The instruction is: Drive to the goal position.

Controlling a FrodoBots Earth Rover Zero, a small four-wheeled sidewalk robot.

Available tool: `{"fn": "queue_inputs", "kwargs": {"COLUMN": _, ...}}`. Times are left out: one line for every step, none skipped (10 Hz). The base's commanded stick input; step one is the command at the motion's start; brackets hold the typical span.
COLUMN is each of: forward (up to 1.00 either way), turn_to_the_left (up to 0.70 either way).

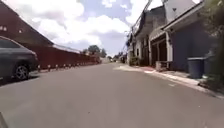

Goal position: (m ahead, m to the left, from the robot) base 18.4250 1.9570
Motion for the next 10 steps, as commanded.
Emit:
{"fn": "queue_inputs", "kwargs": {"forward": 1.0, "turn_to_the_left": 0.0}}
{"fn": "queue_inputs", "kwargs": {"forward": 1.0, "turn_to_the_left": 0.0}}
{"fn": "queue_inputs", "kwargs": {"forward": 1.0, "turn_to_the_left": 0.0}}
{"fn": "queue_inputs", "kwargs": {"forward": 1.0, "turn_to_the_left": 0.0}}
{"fn": "queue_inputs", "kwargs": {"forward": 1.0, "turn_to_the_left": 0.0}}
{"fn": "queue_inputs", "kwargs": {"forward": 1.0, "turn_to_the_left": 0.0}}
{"fn": "queue_inputs", "kwargs": {"forward": 1.0, "turn_to_the_left": 0.0}}
{"fn": "queue_inputs", "kwargs": {"forward": 1.0, "turn_to_the_left": 0.0}}
{"fn": "queue_inputs", "kwargs": {"forward": 1.0, "turn_to_the_left": 0.0}}
{"fn": "queue_inputs", "kwargs": {"forward": 1.0, "turn_to_the_left": 0.0}}
